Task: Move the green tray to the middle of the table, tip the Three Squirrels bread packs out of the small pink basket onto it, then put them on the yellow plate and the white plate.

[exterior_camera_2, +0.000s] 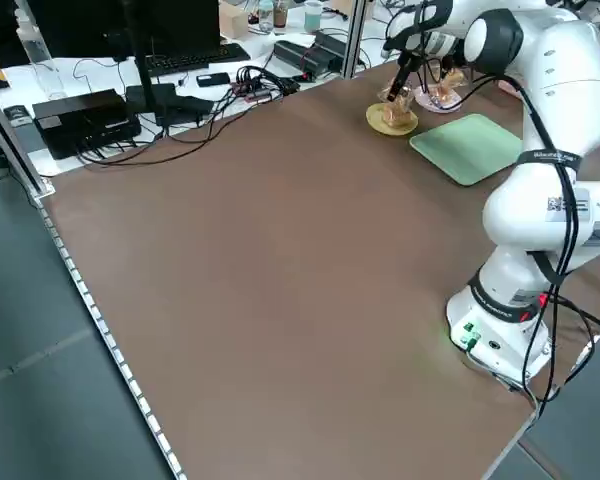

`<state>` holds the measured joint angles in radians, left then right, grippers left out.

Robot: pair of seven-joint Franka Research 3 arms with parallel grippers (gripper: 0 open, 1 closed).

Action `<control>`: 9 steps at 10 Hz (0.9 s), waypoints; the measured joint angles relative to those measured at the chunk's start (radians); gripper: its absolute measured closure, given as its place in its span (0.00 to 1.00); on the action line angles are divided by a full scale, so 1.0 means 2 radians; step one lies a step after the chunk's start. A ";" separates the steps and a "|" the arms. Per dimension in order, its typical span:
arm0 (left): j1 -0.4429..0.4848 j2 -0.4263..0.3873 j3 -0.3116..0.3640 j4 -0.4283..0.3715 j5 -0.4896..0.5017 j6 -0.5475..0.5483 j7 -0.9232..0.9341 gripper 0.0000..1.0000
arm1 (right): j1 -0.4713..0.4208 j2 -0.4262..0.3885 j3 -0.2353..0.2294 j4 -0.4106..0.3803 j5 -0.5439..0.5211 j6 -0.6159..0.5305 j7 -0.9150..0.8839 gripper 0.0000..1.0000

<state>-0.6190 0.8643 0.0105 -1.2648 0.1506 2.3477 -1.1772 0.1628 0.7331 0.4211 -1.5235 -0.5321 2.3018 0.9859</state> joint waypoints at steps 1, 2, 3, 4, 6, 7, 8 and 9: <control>0.000 0.004 0.001 0.000 0.000 0.004 0.000 0.36 | 0.003 0.007 -0.003 0.000 0.000 0.002 -0.002 0.50; 0.000 0.007 0.002 0.000 0.000 0.010 0.000 0.36 | 0.005 0.012 -0.005 0.001 0.000 0.008 -0.002 0.50; 0.000 0.011 0.002 0.000 0.000 0.018 0.000 0.36 | 0.006 0.013 -0.006 0.004 0.000 0.012 -0.003 0.50; 0.000 0.014 0.003 0.000 0.000 0.023 0.000 0.34 | 0.007 0.014 -0.006 0.005 0.000 0.013 -0.004 0.50; 0.000 0.016 0.003 0.000 0.000 0.027 0.000 0.31 | 0.008 0.015 -0.007 0.005 0.000 0.016 -0.005 0.37; 0.000 0.016 0.004 0.000 0.000 0.028 0.000 0.22 | 0.008 0.017 -0.007 0.005 0.000 0.018 -0.005 0.21; 0.000 0.017 0.004 0.000 0.000 0.028 0.000 0.19 | 0.008 0.017 -0.008 0.005 0.000 0.018 -0.005 0.12; 0.000 0.017 0.004 0.000 0.000 0.029 0.000 0.16 | 0.008 0.017 -0.011 0.005 0.000 0.019 -0.005 0.08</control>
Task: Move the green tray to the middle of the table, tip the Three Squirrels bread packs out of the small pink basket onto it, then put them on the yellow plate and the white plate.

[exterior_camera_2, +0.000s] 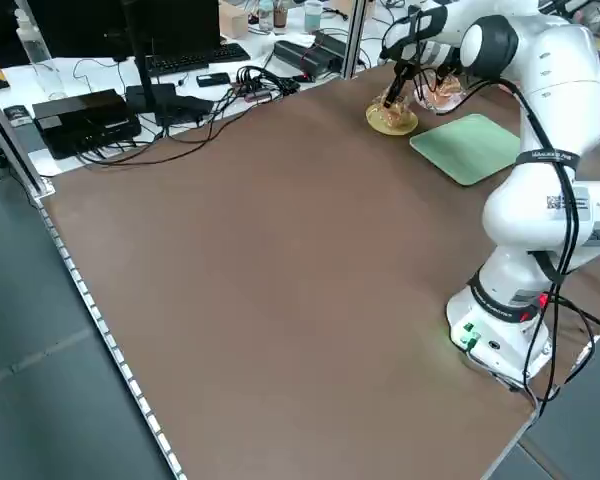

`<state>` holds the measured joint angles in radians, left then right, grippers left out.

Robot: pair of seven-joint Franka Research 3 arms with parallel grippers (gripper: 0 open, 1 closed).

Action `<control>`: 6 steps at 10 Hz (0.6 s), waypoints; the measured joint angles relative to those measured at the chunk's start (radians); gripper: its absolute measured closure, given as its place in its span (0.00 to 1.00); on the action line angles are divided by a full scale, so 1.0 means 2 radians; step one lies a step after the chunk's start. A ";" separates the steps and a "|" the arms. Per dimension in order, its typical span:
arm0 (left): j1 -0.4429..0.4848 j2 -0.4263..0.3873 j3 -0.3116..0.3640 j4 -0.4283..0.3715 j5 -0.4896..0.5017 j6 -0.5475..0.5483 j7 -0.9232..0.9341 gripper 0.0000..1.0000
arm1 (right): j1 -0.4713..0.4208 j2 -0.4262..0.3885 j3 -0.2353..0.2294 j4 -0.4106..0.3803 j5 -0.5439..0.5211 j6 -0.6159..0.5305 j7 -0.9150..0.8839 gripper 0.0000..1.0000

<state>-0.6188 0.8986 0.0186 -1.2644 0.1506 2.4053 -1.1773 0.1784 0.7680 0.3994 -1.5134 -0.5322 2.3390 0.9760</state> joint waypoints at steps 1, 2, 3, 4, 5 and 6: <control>0.000 0.000 0.000 0.000 0.000 0.001 0.000 0.11 | 0.000 0.000 -0.002 0.001 0.000 0.000 0.000 0.02; 0.000 0.000 0.000 0.000 0.000 0.002 0.000 0.05 | -0.001 0.000 -0.004 0.002 0.000 0.000 0.000 0.01; 0.000 0.000 0.000 0.000 0.000 0.002 0.000 0.01 | -0.001 0.000 -0.005 0.003 0.000 0.000 -0.001 0.01; 0.000 0.000 0.000 0.000 0.000 0.002 0.000 0.00 | -0.002 0.000 -0.006 0.005 0.000 0.000 -0.001 0.01; 0.000 0.000 0.000 0.000 0.000 0.002 0.000 0.00 | -0.004 0.000 -0.006 0.007 0.001 0.000 -0.001 0.01; 0.000 0.000 0.000 0.000 0.000 0.002 0.000 0.00 | -0.006 -0.001 -0.006 0.011 0.001 0.001 -0.001 0.01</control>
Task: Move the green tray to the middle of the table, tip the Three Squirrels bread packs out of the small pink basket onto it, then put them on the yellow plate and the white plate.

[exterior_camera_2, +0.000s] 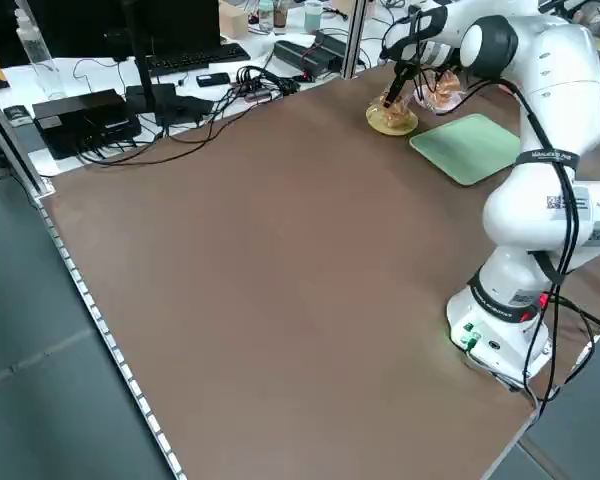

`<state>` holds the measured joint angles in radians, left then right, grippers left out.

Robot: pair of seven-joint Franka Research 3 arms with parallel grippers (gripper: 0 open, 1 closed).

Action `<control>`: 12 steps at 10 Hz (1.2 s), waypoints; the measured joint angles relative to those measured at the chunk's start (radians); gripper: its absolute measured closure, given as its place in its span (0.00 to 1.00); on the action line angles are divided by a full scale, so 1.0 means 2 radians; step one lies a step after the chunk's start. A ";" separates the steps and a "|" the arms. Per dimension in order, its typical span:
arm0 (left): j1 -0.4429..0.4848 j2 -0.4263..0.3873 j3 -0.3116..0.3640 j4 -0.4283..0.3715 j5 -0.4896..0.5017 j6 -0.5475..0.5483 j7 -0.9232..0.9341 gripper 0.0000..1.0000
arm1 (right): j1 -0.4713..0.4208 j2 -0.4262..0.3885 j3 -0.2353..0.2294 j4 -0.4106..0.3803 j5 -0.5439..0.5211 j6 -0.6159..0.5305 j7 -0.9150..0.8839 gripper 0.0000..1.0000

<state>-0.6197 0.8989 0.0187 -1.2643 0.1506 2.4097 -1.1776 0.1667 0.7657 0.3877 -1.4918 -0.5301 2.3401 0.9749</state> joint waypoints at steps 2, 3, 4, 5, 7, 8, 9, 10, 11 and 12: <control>0.000 0.000 0.000 0.000 0.000 0.000 0.000 0.00 | 0.000 -0.004 0.010 0.005 0.002 0.000 0.000 0.01; 0.000 0.000 0.000 0.001 0.000 0.001 -0.001 0.00 | 0.001 -0.005 0.019 0.005 0.004 -0.001 0.003 0.01; -0.001 0.000 0.000 0.004 0.000 0.001 -0.001 0.00 | 0.002 -0.005 0.026 0.005 0.004 -0.002 0.011 0.01; -0.002 0.000 0.000 0.005 0.000 0.001 -0.002 0.00 | 0.002 -0.009 0.029 0.006 0.004 -0.010 0.014 0.01; -0.003 -0.003 0.000 0.008 0.000 0.001 -0.002 0.00 | -0.005 -0.035 0.030 0.007 0.004 -0.044 0.014 0.01; -0.003 -0.004 0.000 0.010 0.000 0.001 -0.002 0.00 | -0.009 -0.043 0.030 0.007 0.004 -0.051 0.014 0.01; -0.003 -0.005 0.000 0.011 0.000 0.000 -0.002 0.00 | -0.012 -0.045 0.030 0.007 0.004 -0.052 0.014 0.01; -0.003 -0.007 0.000 0.012 0.000 -0.001 -0.002 0.00 | -0.017 -0.046 0.030 0.007 0.004 -0.052 0.014 0.01; -0.003 -0.010 0.000 0.012 0.000 -0.003 -0.002 0.00 | -0.024 -0.053 0.030 0.008 0.004 -0.062 0.013 0.01; -0.002 -0.013 0.000 0.012 0.000 -0.008 -0.002 0.00 | -0.034 -0.071 0.030 0.009 0.004 -0.087 0.002 0.01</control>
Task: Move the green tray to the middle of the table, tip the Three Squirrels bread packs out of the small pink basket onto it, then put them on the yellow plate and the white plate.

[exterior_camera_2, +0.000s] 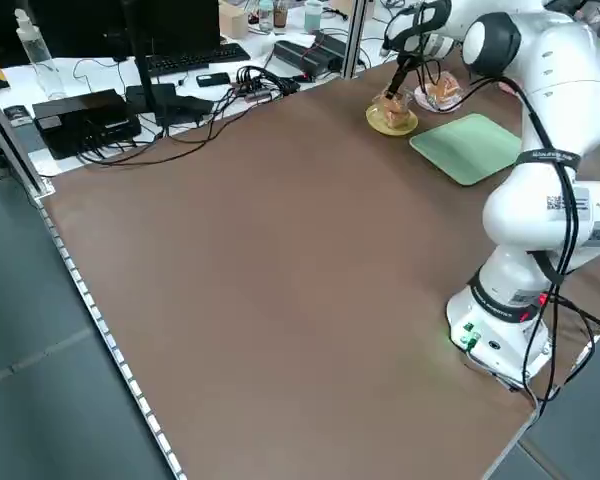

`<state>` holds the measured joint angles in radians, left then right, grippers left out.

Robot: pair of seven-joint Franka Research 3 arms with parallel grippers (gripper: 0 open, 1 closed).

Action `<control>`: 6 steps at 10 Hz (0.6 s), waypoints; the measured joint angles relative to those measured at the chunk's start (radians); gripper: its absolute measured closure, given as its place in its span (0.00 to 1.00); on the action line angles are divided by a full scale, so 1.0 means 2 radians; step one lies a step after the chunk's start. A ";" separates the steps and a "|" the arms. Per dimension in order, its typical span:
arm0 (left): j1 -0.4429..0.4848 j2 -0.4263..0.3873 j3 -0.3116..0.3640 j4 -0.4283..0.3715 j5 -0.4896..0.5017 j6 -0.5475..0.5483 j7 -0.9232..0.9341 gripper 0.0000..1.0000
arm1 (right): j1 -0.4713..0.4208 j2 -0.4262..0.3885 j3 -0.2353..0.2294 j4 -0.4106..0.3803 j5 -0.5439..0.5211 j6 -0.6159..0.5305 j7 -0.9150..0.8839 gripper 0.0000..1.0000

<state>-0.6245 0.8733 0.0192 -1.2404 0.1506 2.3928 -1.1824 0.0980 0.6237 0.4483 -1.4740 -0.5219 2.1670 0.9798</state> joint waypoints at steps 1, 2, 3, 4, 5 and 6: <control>0.001 -0.003 0.000 0.000 0.000 -0.004 0.000 0.00 | -0.011 -0.026 0.000 0.001 0.006 -0.032 -0.020 0.01; 0.001 -0.006 0.001 0.000 0.000 -0.007 0.000 0.00 | -0.020 -0.056 0.000 0.002 0.028 -0.066 -0.045 0.01; 0.003 -0.008 0.002 0.000 0.000 -0.011 0.000 0.00 | -0.029 -0.087 -0.002 0.002 0.055 -0.098 -0.080 0.01; 0.003 -0.010 0.002 0.000 0.000 -0.017 0.000 0.00 | -0.039 -0.118 -0.011 0.003 0.090 -0.131 -0.122 0.01; 0.004 -0.011 0.002 0.000 0.000 -0.020 0.000 0.00 | -0.049 -0.149 -0.032 0.003 0.131 -0.163 -0.171 0.01; 0.004 -0.012 0.002 0.000 0.000 -0.021 0.000 0.00 | -0.058 -0.176 -0.059 0.003 0.165 -0.189 -0.216 0.01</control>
<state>-0.6171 0.8497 0.0242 -1.2394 0.1506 2.3501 -1.1833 -0.0175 0.2721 0.3311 -1.4677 -0.1914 1.7898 0.5486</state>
